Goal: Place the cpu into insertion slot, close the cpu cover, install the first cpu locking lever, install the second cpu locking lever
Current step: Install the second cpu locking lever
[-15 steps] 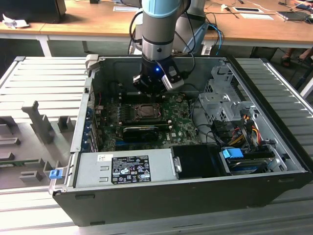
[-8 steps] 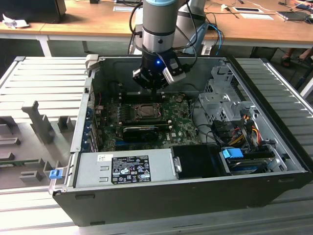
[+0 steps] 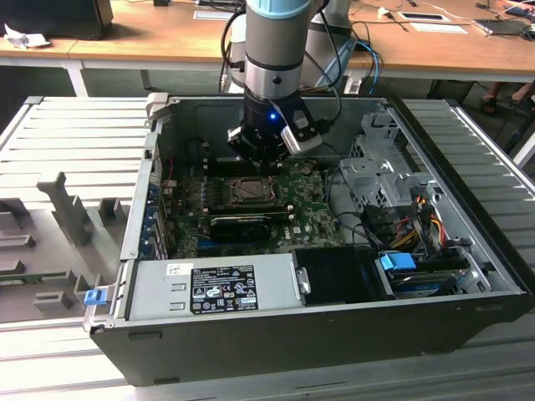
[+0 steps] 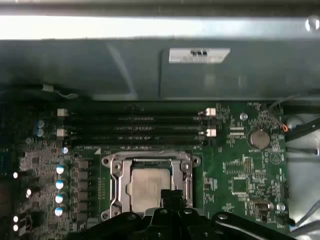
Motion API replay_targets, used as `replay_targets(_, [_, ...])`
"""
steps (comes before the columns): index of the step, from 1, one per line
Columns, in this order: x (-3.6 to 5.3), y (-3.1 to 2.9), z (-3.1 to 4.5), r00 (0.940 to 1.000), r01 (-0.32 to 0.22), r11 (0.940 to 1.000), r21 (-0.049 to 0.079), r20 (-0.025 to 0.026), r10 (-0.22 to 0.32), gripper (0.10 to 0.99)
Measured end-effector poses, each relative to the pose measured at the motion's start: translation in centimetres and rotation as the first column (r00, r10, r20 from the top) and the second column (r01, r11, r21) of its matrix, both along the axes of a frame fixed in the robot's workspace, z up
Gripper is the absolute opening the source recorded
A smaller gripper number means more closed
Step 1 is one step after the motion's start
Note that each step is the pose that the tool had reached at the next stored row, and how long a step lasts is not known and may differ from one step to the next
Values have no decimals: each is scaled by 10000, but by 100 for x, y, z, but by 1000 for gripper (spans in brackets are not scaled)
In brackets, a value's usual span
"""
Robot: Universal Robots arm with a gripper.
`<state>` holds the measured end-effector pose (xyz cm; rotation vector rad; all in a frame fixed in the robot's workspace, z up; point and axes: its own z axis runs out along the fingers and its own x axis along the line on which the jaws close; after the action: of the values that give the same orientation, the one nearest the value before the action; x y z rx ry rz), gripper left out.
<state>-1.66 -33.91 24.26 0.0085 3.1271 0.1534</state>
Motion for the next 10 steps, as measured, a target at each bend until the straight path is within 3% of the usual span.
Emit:
replay_targets(1, [0,-87,-3,10000,-11,10000,1,0,11,106])
replay_targets(2, [0,-132,-5,10000,-32,10000,1,1,32,106])
replay_targets(5, [0,-155,-30,9981,-623,9981,-3,-2,623,106])
replay_targets(8, [-8,-267,-72,9971,-760,9971,0,0,760,106])
replay_targets(10, [-20,-280,-80,9969,-782,9969,1,1,782,106])
